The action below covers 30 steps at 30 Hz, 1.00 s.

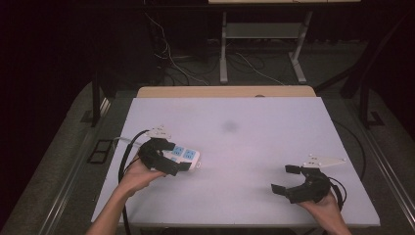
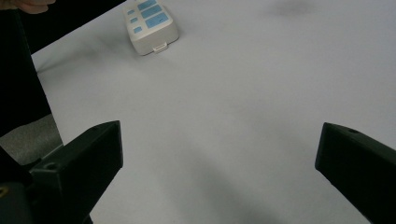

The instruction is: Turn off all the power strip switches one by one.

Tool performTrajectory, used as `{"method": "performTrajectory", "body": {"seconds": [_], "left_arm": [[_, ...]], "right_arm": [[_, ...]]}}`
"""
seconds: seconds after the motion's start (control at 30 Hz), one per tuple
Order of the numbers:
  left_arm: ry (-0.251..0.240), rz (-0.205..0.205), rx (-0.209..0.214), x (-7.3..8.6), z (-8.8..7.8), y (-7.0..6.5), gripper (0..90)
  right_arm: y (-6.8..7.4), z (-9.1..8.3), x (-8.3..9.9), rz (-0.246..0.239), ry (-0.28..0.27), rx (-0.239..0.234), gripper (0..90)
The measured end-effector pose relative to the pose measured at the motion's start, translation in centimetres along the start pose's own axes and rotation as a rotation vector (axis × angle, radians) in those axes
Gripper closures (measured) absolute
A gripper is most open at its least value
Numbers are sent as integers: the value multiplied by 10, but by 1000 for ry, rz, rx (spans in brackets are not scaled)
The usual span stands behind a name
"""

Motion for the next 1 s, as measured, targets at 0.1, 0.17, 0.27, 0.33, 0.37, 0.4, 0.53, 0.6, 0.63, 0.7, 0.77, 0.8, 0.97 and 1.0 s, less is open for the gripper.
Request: {"method": "performTrajectory", "body": {"seconds": [0.1, 0.17, 0.27, 0.33, 0.37, 0.4, 0.53, 0.6, 0.63, 0.7, 0.77, 0.8, 0.97, 1.0], "left_arm": [[9, -5, -7, 0, 1, 4, 9], [16, -6, -12, -1, 2, 7, 14], [26, -11, -16, -1, 3, 10, 24], [30, -15, -16, -2, 4, 13, 29], [34, -16, -16, -2, 4, 14, 35], [38, -18, -16, -3, 4, 15, 41], [52, -19, -14, -5, 7, 18, 77], [55, -8, -13, -6, 7, 18, 118], [55, -8, -13, -6, 7, 18, 143], [70, -1, -12, -6, 9, 18, 181], [81, 3, -3, -7, 12, 18, 229], [82, 2, 3, -7, 12, 18, 257], [92, 5, 10, -7, 15, 19, 405], [89, 14, 10, -6, 16, 20, 446]], "right_arm": [[0, 0, 0, 1, 1, 0, 7], [0, 0, 0, 1, 2, 0, 7], [0, 1, 1, 2, 3, 0, 7], [0, 1, 1, 2, 4, 0, 7], [0, 1, 1, 0, 3, -1, 7], [0, 1, 1, 0, 4, 0, 7], [0, 1, 1, 1, 3, -1, 7], [0, 1, 1, -1, 3, -1, 7], [0, 1, 1, -1, 3, -1, 7], [0, 1, 1, -2, 3, -2, 7], [0, 1, 1, -2, 2, -1, 7], [0, 1, 1, -1, 2, -1, 7], [0, 1, 1, -1, 3, -1, 7], [0, 1, 1, -1, 4, -1, 7]]}}
Point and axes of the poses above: each handheld gripper's, and its own axes: z roughly forward along the jaws, x roughly out of its underside, y roughly to its left, the point moved 4 cm from there along z, roughly forward along the jaws, and after that the axes turned 12 degrees about -y, right-handed, at the moved point
